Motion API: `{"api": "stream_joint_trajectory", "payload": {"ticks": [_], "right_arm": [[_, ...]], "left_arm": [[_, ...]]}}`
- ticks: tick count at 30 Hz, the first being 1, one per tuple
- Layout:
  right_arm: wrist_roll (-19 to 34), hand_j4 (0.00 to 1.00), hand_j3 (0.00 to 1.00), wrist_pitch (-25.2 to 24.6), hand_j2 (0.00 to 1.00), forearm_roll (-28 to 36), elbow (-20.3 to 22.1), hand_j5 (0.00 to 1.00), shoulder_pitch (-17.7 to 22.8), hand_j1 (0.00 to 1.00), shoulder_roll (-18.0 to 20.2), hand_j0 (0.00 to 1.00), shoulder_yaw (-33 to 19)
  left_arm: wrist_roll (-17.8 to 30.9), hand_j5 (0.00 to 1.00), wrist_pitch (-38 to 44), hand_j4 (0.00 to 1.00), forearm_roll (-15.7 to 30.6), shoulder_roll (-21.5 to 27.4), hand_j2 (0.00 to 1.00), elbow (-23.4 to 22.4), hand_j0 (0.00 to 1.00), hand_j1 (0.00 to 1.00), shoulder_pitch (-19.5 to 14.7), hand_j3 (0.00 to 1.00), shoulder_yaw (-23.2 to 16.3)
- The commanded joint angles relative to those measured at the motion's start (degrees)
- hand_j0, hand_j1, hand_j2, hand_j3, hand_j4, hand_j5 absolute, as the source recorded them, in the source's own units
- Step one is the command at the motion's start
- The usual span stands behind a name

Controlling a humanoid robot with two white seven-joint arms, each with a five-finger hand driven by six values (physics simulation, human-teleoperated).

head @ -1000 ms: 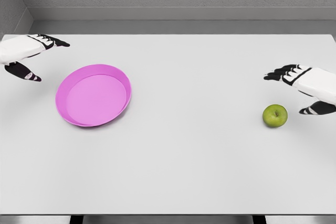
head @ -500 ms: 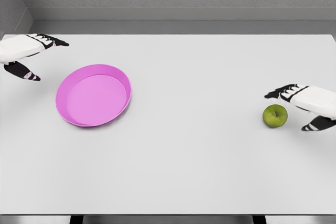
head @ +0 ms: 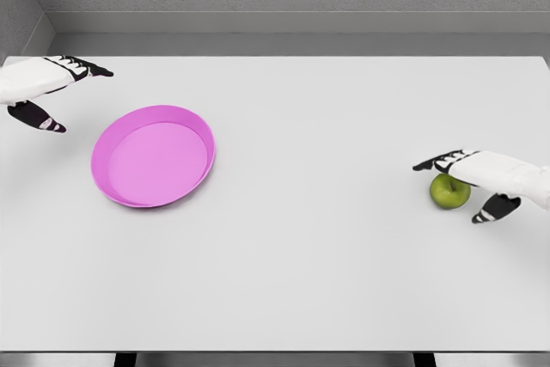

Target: Put the apple on the plate with both arms

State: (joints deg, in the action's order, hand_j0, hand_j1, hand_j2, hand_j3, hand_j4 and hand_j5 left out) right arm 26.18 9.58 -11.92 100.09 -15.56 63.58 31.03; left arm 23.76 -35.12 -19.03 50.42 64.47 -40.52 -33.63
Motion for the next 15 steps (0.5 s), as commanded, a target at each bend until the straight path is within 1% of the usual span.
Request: {"api": "stream_joint_trajectory", "payload": {"ticks": [1, 4, 6, 8, 10, 15], "right_arm": [[0.2, 1.0, 1.0, -2.0, 1.0, 0.1, -0.2, 1.0, -0.3, 1.0, -0.1, 1.0, 0.9], [0.3, 1.0, 1.0, -2.6, 1.0, 0.1, -0.4, 1.0, -2.5, 1.0, -0.1, 1.0, 2.5], [0.3, 1.0, 1.0, -2.6, 1.0, 0.1, -2.0, 1.0, -5.7, 1.0, -1.4, 1.0, 6.1], [0.3, 1.0, 1.0, -2.6, 1.0, 0.1, -2.9, 1.0, -5.9, 1.0, -1.6, 1.0, 6.7], [0.3, 1.0, 1.0, -2.6, 1.0, 0.1, -2.9, 1.0, -5.9, 1.0, -1.6, 1.0, 6.7], [0.3, 1.0, 1.0, -2.6, 1.0, 0.1, -3.0, 1.0, -5.9, 1.0, -1.6, 1.0, 6.9]], "left_arm": [[0.0, 1.0, 0.1, 1.0, 0.0, -0.1, 1.0, 0.0, 1.0, 1.0, 0.0, 1.0, 0.1], [0.0, 1.0, 0.1, 1.0, 0.0, -0.1, 1.0, 0.0, 1.0, 1.0, 0.0, 1.0, 0.1], [0.0, 1.0, 0.1, 1.0, 0.0, -0.1, 1.0, -0.6, 1.0, 1.0, -0.1, 1.0, 0.1], [0.0, 1.0, 0.1, 1.0, 0.0, -0.1, 1.0, -0.6, 1.0, 1.0, -0.1, 1.0, 0.1], [0.0, 1.0, 0.1, 1.0, -0.7, -0.2, 1.0, -0.6, 1.0, 1.0, -0.1, 1.0, 0.1], [0.0, 1.0, 0.1, 1.0, -0.7, -0.1, 1.0, -0.5, 1.0, 1.0, -0.1, 1.0, 0.2]]}}
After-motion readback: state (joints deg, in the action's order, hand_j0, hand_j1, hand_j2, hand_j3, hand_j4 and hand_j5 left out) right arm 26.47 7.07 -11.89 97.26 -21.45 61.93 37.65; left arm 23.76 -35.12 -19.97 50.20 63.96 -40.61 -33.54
